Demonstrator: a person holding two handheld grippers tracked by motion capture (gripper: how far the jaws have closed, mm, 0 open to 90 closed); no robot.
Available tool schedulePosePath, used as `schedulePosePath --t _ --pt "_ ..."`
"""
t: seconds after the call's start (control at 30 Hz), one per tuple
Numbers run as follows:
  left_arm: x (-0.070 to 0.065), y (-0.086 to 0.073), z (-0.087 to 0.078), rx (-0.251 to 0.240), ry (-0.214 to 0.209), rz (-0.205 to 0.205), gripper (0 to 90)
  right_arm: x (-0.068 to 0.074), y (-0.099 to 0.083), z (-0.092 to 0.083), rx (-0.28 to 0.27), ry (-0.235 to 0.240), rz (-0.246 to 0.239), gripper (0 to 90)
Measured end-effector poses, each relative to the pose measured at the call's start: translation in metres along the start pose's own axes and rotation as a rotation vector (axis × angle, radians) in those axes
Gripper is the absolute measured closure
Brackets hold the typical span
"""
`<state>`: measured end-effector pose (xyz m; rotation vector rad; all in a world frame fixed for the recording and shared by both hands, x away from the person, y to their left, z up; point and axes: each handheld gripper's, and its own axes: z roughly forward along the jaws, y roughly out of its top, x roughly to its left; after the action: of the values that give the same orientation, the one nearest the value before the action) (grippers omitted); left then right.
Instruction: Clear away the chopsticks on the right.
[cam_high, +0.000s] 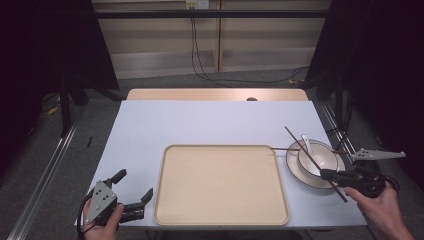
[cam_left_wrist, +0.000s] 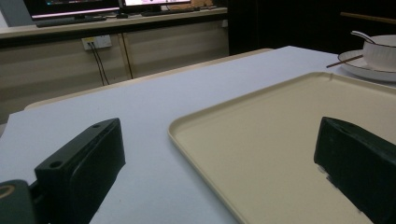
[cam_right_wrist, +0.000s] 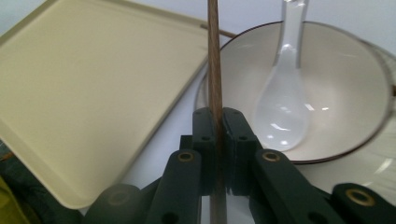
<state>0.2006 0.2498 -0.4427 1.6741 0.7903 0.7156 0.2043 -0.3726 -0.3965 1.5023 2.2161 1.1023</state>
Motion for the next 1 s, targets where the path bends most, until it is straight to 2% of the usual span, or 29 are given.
schedulePosePath --t 0.1,0.17,0.2,0.33,0.37,0.47,0.53,0.67,0.77,0.83,1.0 --pt "0.0 0.0 0.0 0.0 -0.003 -0.002 1.8 0.015 0.0 0.005 0.009 0.009 -0.01 84.8" --pt "-0.001 -0.001 0.001 -0.003 -0.019 -0.016 1.8 0.019 0.0 0.007 0.005 0.011 -0.007 84.8" --pt "-0.001 -0.001 0.001 0.017 -0.02 -0.004 1.9 0.027 0.0 0.011 -0.003 0.027 0.014 84.8" --pt "-0.002 0.0 0.001 -0.001 -0.018 0.003 1.9 0.035 -0.002 0.018 0.0 0.022 0.04 84.8" --pt "-0.002 0.0 0.002 0.001 -0.02 0.006 1.8 0.038 -0.003 0.02 -0.01 0.031 0.07 84.8" --pt "-0.002 0.0 0.003 0.003 -0.026 0.005 1.9 0.048 -0.003 0.027 -0.003 0.03 0.088 84.7" --pt "-0.001 0.0 0.002 0.003 -0.023 0.01 1.9 0.058 -0.002 0.035 0.018 0.032 0.08 84.7" --pt "-0.002 -0.001 0.003 0.008 -0.021 0.006 1.8 0.066 0.002 0.041 0.03 0.022 0.064 84.8" --pt "-0.002 -0.001 0.004 0.005 -0.017 -0.002 1.8 0.075 0.008 0.047 0.028 0.011 0.072 84.7" --pt "-0.002 -0.001 0.004 0.006 -0.015 -0.003 1.8 0.078 0.01 0.052 0.026 -0.003 0.085 84.7" --pt "-0.001 -0.001 0.003 0.018 -0.024 0.003 1.9 0.083 0.005 0.07 0.05 0.01 0.131 84.7"
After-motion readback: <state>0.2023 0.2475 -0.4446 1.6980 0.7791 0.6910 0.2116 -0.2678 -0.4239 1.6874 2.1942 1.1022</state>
